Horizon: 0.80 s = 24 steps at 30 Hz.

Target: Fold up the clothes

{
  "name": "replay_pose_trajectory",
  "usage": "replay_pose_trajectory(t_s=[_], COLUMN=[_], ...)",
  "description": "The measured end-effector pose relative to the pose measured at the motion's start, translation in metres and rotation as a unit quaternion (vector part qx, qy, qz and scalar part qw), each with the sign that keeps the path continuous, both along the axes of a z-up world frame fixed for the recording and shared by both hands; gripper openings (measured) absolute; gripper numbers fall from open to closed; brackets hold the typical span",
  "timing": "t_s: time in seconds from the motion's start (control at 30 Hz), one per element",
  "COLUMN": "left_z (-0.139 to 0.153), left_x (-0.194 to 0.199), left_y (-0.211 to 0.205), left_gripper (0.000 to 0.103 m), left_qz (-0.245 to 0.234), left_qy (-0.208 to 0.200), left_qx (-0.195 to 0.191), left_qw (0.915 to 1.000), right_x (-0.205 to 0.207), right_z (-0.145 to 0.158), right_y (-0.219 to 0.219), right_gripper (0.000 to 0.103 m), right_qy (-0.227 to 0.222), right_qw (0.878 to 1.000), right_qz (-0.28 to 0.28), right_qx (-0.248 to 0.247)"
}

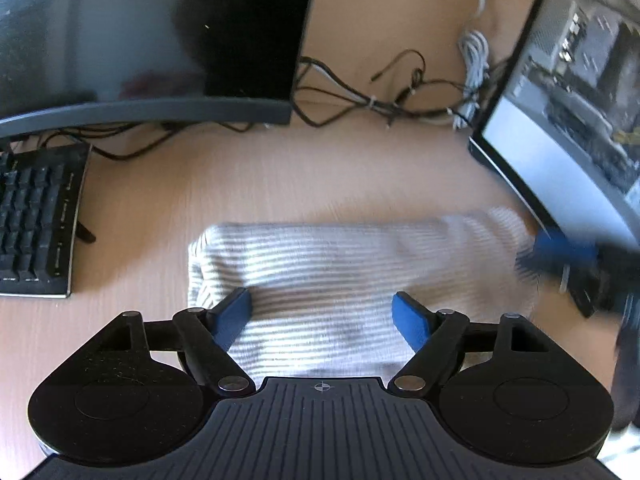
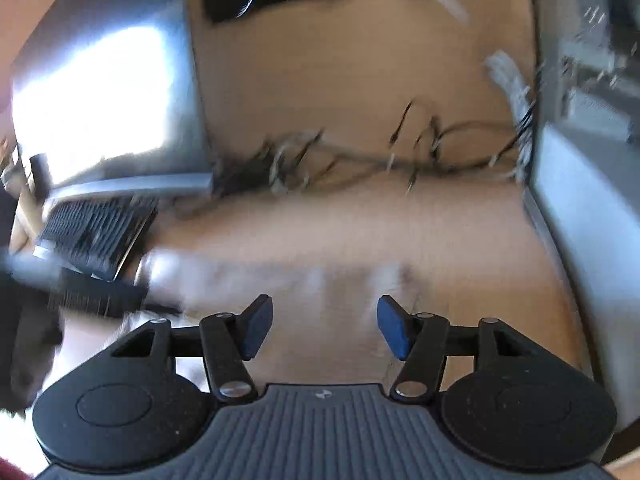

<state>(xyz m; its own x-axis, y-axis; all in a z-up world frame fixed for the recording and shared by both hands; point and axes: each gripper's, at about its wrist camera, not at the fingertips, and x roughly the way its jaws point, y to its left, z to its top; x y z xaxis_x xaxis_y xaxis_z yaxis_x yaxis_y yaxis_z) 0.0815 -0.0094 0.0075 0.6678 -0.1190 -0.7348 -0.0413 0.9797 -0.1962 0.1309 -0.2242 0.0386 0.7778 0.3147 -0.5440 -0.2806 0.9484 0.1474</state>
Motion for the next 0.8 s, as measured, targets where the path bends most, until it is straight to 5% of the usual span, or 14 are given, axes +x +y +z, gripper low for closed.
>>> replay_pose_trajectory(t_s=[0.13, 0.27, 0.4, 0.57, 0.73, 0.8], left_z=[0.001, 0.027, 0.025, 0.0, -0.004, -0.009], left_x=[-0.005, -0.003, 0.027, 0.064, 0.067, 0.064], left_y=[0.001, 0.041, 0.071, 0.062, 0.067, 0.071], left_gripper=[0.086, 0.086, 0.086, 0.088, 0.09, 0.091], left_qz=[-0.007, 0.043, 0.101, 0.082, 0.095, 0.103], left_qy=[0.01, -0.01, 0.011, 0.066, 0.087, 0.096], left_qx=[-0.011, -0.112, -0.09, -0.054, -0.077, -0.098], left_qw=[0.9999, 0.9927, 0.9908, 0.993, 0.9887, 0.9851], right_x=[0.032, 0.024, 0.024, 0.044, 0.08, 0.084], right_z=[-0.019, -0.038, -0.037, -0.031, -0.05, -0.053], right_y=[-0.006, -0.014, -0.023, -0.033, -0.041, -0.037], right_gripper=[0.061, 0.064, 0.071, 0.074, 0.074, 0.061], right_qy=[0.038, 0.059, 0.076, 0.092, 0.138, 0.136], right_qw=[0.999, 0.998, 0.997, 0.994, 0.985, 0.985], right_qz=[-0.018, -0.021, -0.028, -0.051, -0.053, -0.042], right_qx=[0.0, -0.009, 0.014, 0.032, 0.088, 0.097])
